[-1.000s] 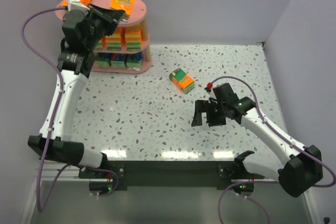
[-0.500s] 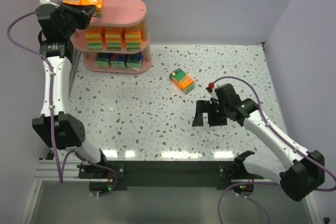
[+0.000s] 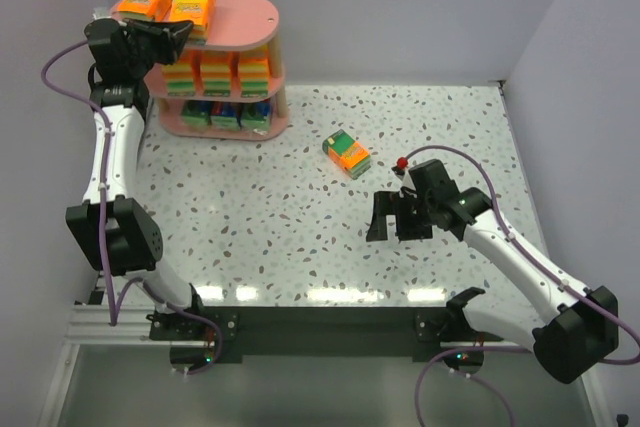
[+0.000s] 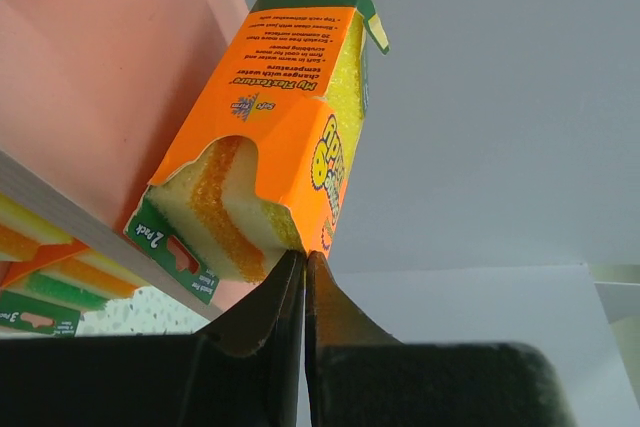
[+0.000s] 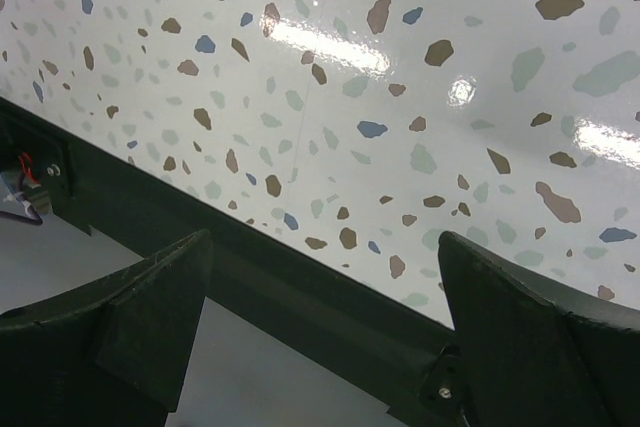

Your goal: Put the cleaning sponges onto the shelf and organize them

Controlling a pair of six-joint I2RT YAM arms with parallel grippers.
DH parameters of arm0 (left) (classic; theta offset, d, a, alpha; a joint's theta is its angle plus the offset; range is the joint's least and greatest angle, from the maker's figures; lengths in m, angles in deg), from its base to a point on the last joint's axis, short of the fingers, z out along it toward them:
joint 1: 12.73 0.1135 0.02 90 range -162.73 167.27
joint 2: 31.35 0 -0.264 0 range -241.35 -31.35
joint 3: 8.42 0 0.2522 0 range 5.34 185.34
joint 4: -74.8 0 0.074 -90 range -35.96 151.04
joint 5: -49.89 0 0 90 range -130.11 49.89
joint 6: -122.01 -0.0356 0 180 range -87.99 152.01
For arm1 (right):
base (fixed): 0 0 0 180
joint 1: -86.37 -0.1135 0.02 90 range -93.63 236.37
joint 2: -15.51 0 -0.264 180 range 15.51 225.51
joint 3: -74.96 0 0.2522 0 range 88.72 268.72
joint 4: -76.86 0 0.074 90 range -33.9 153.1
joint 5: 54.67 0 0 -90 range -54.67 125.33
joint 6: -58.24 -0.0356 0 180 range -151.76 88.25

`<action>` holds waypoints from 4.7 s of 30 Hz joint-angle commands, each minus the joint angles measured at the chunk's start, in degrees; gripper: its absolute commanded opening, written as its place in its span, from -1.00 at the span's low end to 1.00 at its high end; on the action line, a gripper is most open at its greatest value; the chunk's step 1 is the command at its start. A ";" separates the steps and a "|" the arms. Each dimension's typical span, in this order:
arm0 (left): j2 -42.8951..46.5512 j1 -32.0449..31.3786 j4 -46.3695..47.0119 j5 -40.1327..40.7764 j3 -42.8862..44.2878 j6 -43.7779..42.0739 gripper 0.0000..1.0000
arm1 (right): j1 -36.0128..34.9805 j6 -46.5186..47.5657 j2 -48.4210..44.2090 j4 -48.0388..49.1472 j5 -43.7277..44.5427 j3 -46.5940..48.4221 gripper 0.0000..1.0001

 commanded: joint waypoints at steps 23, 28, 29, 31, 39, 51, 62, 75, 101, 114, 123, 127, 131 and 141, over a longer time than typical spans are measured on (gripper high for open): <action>-5.02 1.61 3.92 -0.20 5.63 3.76 -0.65 | 0.26 1.10 -0.23 0.21 1.33 1.46 0.97; -4.24 1.61 6.64 0.67 5.54 3.67 -0.04 | 0.25 1.10 0.03 0.21 1.33 1.55 0.97; -3.80 1.61 6.82 0.76 5.54 3.50 0.16 | 0.17 1.02 -0.06 0.30 1.33 1.55 0.97; -3.01 1.61 7.34 0.85 5.54 3.59 0.23 | 0.17 1.01 0.03 0.30 1.25 1.55 0.97; 7.44 0.38 8.05 1.91 2.29 1.31 0.32 | 0.26 0.66 0.21 0.74 1.33 1.11 0.97; 39.96 -27.89 6.47 18.86 -40.93 -6.87 0.39 | 2.18 -1.71 1.25 -0.05 8.71 6.10 0.97; 49.19 -42.95 -0.21 22.65 -59.84 -4.32 0.33 | 6.76 3.46 28.92 7.42 14.07 30.68 0.97; 60.97 -47.52 -15.13 23.53 -64.77 -2.74 0.31 | 12.73 -2.23 56.17 8.67 18.74 57.16 -1.00; 60.46 -47.44 -14.11 27.40 -70.66 -1.16 0.28 | 10.54 2.86 65.70 12.60 -3.76 49.38 -1.00; 36.67 -47.35 14.89 26.34 -72.35 -2.91 0.25 | 3.16 -2.85 46.19 18.94 -10.71 27.03 -1.00; 10.99 -47.35 26.15 29.16 -54.42 -0.46 0.25 | 5.70 -3.38 23.96 6.20 5.71 17.90 -0.63; 1.85 -47.70 27.38 29.59 -49.31 2.53 0.26 | 6.14 -2.59 11.14 1.27 7.92 14.30 -0.04; -3.08 -47.79 26.79 29.42 -45.46 5.08 0.25 | 6.41 -3.29 3.84 -4.08 8.01 13.67 0.15; -7.74 -48.32 19.39 31.44 -38.58 7.54 0.25 | 6.50 -3.73 -2.52 -9.19 8.89 12.01 0.35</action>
